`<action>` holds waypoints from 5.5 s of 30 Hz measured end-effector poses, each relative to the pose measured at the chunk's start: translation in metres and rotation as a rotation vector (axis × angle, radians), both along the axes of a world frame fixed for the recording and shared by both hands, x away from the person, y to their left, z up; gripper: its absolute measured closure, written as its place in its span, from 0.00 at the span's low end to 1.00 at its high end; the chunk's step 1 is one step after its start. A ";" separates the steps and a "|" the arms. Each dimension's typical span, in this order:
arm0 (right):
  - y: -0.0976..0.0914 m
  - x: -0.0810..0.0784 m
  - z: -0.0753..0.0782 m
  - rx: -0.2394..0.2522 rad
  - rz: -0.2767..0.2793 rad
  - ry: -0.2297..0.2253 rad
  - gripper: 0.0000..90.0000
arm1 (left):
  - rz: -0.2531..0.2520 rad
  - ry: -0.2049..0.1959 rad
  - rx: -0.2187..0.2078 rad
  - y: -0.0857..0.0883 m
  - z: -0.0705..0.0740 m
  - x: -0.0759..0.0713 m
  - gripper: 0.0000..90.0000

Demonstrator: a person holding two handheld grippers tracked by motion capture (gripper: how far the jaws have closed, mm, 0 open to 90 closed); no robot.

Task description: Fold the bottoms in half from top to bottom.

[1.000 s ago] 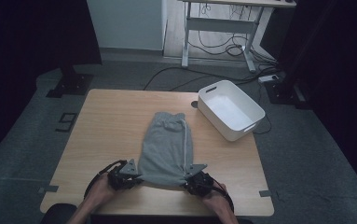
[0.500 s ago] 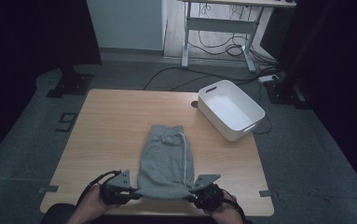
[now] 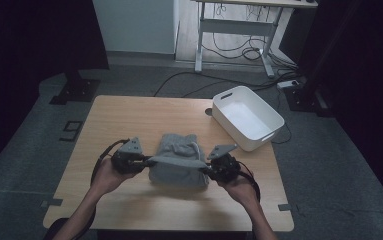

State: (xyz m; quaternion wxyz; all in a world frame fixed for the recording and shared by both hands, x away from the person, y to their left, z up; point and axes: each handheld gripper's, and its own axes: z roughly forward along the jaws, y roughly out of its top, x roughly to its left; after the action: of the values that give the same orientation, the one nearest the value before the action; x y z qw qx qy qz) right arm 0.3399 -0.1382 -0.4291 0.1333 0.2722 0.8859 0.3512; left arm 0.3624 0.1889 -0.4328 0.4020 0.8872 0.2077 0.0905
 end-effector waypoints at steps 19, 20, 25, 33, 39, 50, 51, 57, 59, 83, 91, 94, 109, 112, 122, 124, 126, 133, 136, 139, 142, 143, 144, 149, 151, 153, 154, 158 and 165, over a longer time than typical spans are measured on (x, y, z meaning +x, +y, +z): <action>0.012 0.112 -0.025 -0.047 -0.153 0.059 0.84 | 0.216 0.091 0.082 -0.021 -0.035 0.126 0.82; 0.012 0.116 -0.029 -0.042 -0.164 0.061 0.83 | 0.230 0.089 0.091 -0.022 -0.040 0.129 0.81; 0.007 0.129 -0.037 -0.039 -0.251 0.053 0.60 | 0.317 0.051 0.134 -0.023 -0.049 0.137 0.51; -0.011 0.119 -0.017 -0.025 -0.271 0.000 0.41 | 0.337 0.000 0.079 -0.008 -0.027 0.119 0.26; -0.015 0.095 -0.017 0.019 -0.224 0.043 0.41 | 0.281 0.066 0.057 -0.008 -0.042 0.086 0.28; -0.007 0.076 -0.071 0.044 -0.181 0.201 0.49 | 0.275 0.204 0.023 -0.005 -0.096 0.063 0.47; -0.008 0.076 -0.079 0.088 -0.170 0.236 0.66 | 0.262 0.218 0.021 -0.006 -0.099 0.062 0.54; -0.007 0.062 -0.083 0.132 -0.153 0.226 0.85 | 0.216 0.251 -0.006 -0.007 -0.103 0.049 0.81; -0.007 0.054 -0.084 0.136 -0.144 0.221 0.85 | 0.209 0.254 -0.003 -0.006 -0.102 0.045 0.82; -0.004 0.014 -0.027 0.140 -0.073 0.114 0.51 | 0.098 0.081 0.007 -0.002 -0.032 0.017 0.44; 0.044 0.057 -0.028 0.033 0.006 0.117 0.50 | 0.002 0.107 0.128 -0.045 -0.049 0.048 0.41; 0.044 0.057 -0.035 -0.025 0.011 0.142 0.65 | -0.004 0.108 0.170 -0.047 -0.054 0.048 0.53; -0.016 0.045 -0.021 0.066 -0.061 0.140 0.95 | 0.056 0.029 0.025 -0.023 -0.020 0.047 0.98; -0.016 0.048 -0.017 0.074 -0.069 0.128 0.95 | 0.088 0.011 0.013 -0.021 -0.018 0.050 0.98; -0.013 0.087 -0.052 0.045 -0.184 0.184 0.86 | 0.205 0.049 0.140 -0.023 -0.064 0.078 0.94; -0.015 0.088 -0.055 0.036 -0.202 0.184 0.76 | 0.213 0.051 0.142 -0.021 -0.065 0.078 0.80; -0.020 0.087 -0.049 0.054 -0.231 0.162 0.62 | 0.245 0.025 0.122 -0.018 -0.057 0.076 0.71; -0.023 0.074 -0.033 0.084 -0.232 0.147 0.36 | 0.221 0.065 0.085 -0.016 -0.046 0.058 0.37; -0.018 0.064 -0.039 0.078 -0.229 0.142 0.27 | 0.233 0.078 0.091 -0.014 -0.054 0.046 0.28; -0.015 0.051 -0.046 0.081 -0.222 0.140 0.21 | 0.262 0.103 0.057 -0.003 -0.061 0.026 0.19; -0.016 0.031 -0.050 0.090 -0.214 0.133 0.21 | 0.261 0.119 0.023 0.007 -0.065 0.006 0.16; -0.016 0.024 -0.050 0.095 -0.205 0.134 0.23 | 0.252 0.125 0.018 0.011 -0.066 -0.001 0.17; -0.017 0.017 -0.051 0.099 -0.196 0.137 0.27 | 0.242 0.133 0.009 0.014 -0.068 -0.009 0.21; -0.022 -0.016 -0.058 0.112 -0.136 0.161 0.44 | 0.173 0.178 -0.004 0.018 -0.083 -0.039 0.38; -0.020 -0.025 -0.063 0.099 -0.121 0.175 0.51 | 0.164 0.173 0.031 0.012 -0.090 -0.045 0.43; -0.017 -0.029 -0.070 0.060 -0.128 0.168 0.59 | 0.156 0.169 0.061 0.006 -0.096 -0.046 0.51; -0.016 -0.030 -0.074 0.044 -0.126 0.173 0.68 | 0.146 0.167 0.085 0.001 -0.099 -0.046 0.57; -0.014 -0.034 -0.077 0.013 -0.142 0.147 0.93 | 0.140 0.132 0.129 -0.005 -0.096 -0.045 0.92; -0.038 -0.032 -0.089 0.010 -0.216 0.189 0.95 | 0.173 0.198 0.051 0.020 -0.100 -0.047 0.95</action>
State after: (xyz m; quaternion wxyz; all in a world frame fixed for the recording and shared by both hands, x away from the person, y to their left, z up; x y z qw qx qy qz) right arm 0.3084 -0.1762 -0.5181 0.0847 0.3986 0.8582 0.3121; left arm 0.3158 0.2089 -0.5330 0.3475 0.8806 0.3195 0.0420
